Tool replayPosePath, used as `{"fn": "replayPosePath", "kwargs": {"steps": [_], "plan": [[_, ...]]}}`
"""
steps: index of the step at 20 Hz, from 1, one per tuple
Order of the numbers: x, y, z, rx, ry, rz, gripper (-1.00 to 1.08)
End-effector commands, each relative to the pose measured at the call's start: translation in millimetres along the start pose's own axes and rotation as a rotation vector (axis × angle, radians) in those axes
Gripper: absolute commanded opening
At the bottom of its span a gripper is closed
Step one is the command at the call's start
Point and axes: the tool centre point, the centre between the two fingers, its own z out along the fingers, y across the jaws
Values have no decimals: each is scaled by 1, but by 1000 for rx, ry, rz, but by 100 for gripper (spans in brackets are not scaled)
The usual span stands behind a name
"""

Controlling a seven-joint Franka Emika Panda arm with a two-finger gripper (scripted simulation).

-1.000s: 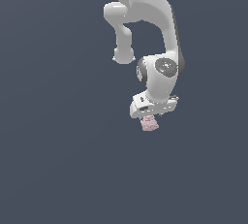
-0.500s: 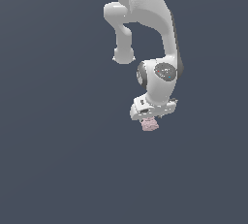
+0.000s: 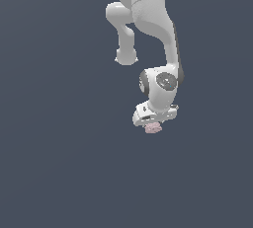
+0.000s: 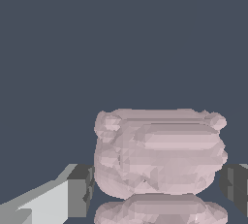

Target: Pick up the object and move it to a goal position.

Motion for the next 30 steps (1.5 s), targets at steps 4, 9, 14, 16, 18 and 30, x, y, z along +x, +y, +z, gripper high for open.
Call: {"fn": "replayPosePath", "kwargs": {"steps": [4, 9, 14, 16, 18, 30], "plan": [[1, 0, 1, 0, 1, 0, -100], [1, 0, 1, 0, 1, 0, -100], [2, 2, -3, 1, 9, -7, -100], [4, 4, -7, 3, 18, -15, -100], [6, 7, -13, 5, 30, -26, -100], [31, 40, -73, 33, 163, -150, -100]]}}
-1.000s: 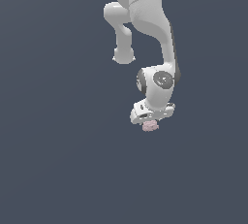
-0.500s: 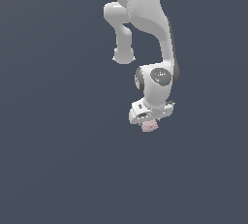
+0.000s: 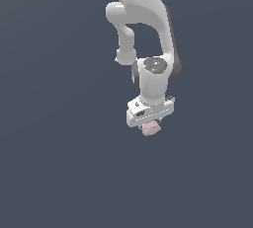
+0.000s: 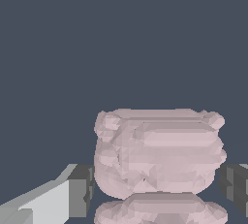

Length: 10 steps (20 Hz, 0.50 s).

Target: Pick up the object and move it to a goal position.

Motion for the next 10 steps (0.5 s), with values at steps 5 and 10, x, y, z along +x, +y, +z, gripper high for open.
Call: {"fn": "replayPosePath", "kwargs": {"steps": [5, 10], "plan": [[18, 23, -40, 19, 89, -82, -100], [29, 38, -69, 33, 152, -141, -100]]}}
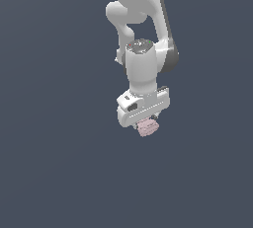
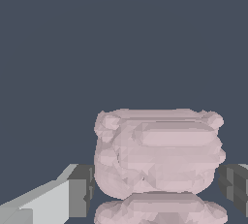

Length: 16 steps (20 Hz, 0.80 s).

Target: Pick up the object and move it to a goal position.

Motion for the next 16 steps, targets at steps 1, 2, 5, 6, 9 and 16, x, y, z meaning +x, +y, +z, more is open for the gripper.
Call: {"fn": "replayPosePath", "kwargs": {"steps": [1, 2, 5, 6, 9, 16], "plan": [[6, 8, -14, 7, 32, -30, -100], [9, 11, -19, 10, 44, -41, -100], [16, 19, -36, 19, 79, -74, -100], [18, 22, -41, 22, 91, -85, -100], [25, 31, -57, 30, 126, -117, -100], [38, 50, -94, 52, 207, -192, -100]]}}
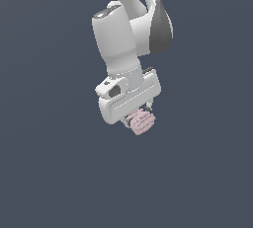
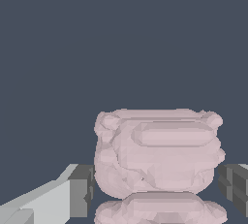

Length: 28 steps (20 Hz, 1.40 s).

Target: Pick up the object and move it to a goal position.

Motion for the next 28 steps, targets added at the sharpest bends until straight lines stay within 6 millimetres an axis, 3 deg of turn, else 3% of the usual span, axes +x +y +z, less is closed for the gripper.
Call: {"fn": "replayPosePath", "kwargs": {"steps": [1, 12, 28], "plan": [[6, 7, -13, 8, 30, -28, -100], [32, 40, -75, 45, 169, -154, -100], [66, 96, -185, 114, 401, -367, -100]]}}
